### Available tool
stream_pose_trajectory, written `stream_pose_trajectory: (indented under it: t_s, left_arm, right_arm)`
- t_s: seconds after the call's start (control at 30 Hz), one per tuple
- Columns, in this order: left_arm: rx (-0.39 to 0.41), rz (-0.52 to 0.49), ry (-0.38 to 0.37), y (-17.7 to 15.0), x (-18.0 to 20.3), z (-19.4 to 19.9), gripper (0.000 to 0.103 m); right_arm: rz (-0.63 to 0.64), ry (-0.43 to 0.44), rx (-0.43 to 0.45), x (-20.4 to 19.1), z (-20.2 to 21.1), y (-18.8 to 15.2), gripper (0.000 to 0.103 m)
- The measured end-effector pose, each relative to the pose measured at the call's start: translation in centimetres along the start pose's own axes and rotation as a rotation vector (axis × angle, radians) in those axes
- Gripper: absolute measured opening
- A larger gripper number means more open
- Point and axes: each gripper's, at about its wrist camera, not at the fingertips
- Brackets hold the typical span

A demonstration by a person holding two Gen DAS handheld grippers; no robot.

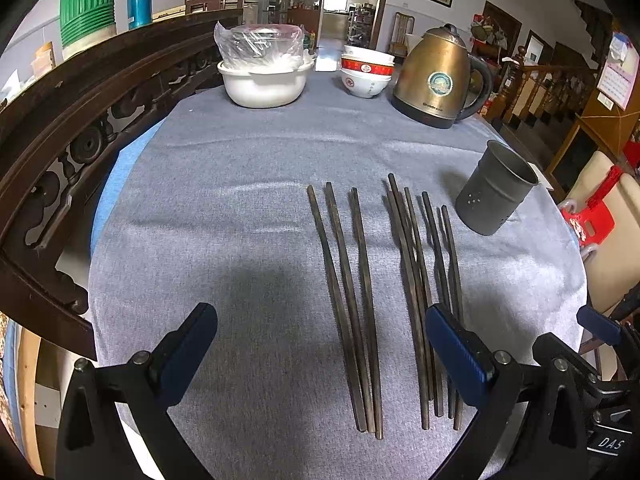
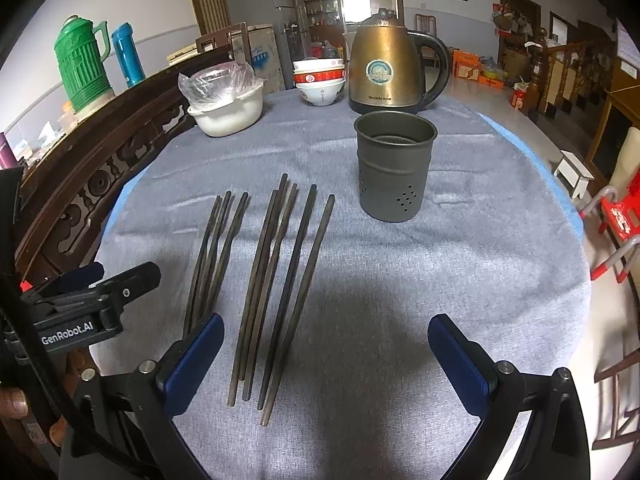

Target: Organize utensils

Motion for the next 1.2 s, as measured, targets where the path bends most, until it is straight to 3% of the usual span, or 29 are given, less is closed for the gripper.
stream_pose_trajectory:
  t_s: [1.2]
  left_arm:
    - [0.019,-0.012,-0.01,-0.3,0.3,1.3,0.103]
  right_arm:
    - [0.003,-0.003,0.04,-0.5,1.1,0.0,0.103]
Point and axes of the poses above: each gripper's, at about its wrist camera, not at the fingertips, and z roughly against the way its jaws point, x to its right, y to its top, and after that the axes turned 15 degrees about y, right-handed
